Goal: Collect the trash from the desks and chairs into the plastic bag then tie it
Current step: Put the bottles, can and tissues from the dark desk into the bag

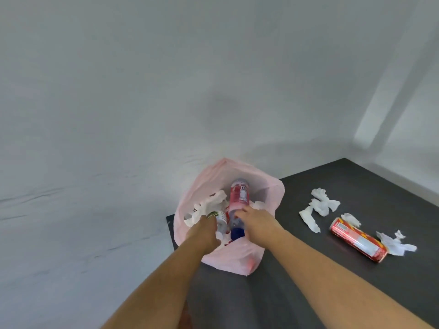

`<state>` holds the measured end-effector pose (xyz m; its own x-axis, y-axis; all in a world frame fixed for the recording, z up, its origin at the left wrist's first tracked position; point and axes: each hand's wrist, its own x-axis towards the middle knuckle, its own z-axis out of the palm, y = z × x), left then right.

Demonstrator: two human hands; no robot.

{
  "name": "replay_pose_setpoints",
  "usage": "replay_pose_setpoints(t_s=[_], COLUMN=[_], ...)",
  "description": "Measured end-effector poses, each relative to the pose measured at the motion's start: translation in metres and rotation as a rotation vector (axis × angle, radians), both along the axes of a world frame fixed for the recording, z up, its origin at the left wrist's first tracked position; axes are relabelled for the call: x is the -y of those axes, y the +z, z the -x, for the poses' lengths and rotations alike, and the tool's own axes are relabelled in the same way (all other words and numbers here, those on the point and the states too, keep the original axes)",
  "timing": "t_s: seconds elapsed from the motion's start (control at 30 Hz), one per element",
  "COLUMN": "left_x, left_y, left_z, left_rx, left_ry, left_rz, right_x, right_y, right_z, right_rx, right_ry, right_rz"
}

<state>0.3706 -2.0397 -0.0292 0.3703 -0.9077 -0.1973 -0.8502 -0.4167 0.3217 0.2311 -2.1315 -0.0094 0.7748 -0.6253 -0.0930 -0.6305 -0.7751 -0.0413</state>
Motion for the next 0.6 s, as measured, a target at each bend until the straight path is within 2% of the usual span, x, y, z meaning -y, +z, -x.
replay_pose_setpoints(t_s=[0.13, 0.27, 0.47, 0.6], left_x=[0.008, 0.023, 0.077, 0.124], left_y=[0.006, 0.028, 0.076, 0.088], left_z=[0.0, -0.001, 0.05, 0.11], left_rx=[0.085, 0.103, 0.128, 0.078], left_ry=[-0.022, 0.049, -0.009, -0.189], left_rz=[-0.038, 0.086, 0.309, 0.444], right_x=[0.013, 0.029, 0.079, 0.115], right_y=[0.008, 0.026, 0.052, 0.054], right_z=[0.005, 0.023, 0.099, 0.176], right_rx=[0.013, 0.197, 0.534, 0.627], right_ry=[-0.004, -0.041, -0.329, -0.572], right_rz=[-0.042, -0.114, -0.095, -0.109])
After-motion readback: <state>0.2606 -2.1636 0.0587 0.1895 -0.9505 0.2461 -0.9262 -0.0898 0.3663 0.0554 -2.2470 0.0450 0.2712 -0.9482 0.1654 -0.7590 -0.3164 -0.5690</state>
